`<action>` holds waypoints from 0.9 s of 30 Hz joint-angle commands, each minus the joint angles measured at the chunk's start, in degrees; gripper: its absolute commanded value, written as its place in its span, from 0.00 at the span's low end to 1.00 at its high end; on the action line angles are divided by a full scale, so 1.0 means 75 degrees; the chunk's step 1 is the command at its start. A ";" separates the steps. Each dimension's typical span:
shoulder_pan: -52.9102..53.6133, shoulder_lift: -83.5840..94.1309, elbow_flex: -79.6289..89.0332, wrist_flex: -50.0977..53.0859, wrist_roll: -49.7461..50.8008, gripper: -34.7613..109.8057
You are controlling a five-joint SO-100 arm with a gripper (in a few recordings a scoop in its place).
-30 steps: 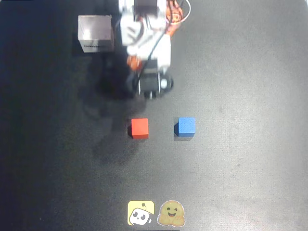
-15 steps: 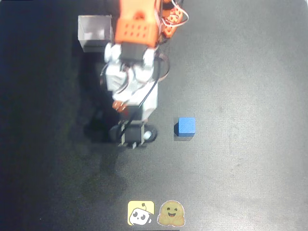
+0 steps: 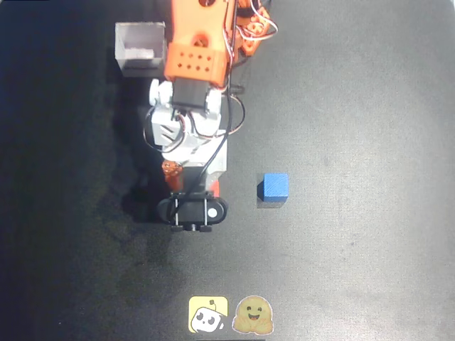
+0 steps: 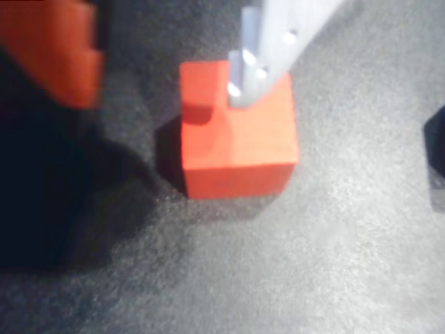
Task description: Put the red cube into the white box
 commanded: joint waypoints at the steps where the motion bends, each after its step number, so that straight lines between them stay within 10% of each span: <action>1: -0.0176 0.0035 -0.0270 -0.0047 -0.0023 0.37; 27: -0.0656 -0.1020 -0.0363 -0.0199 0.0176 0.38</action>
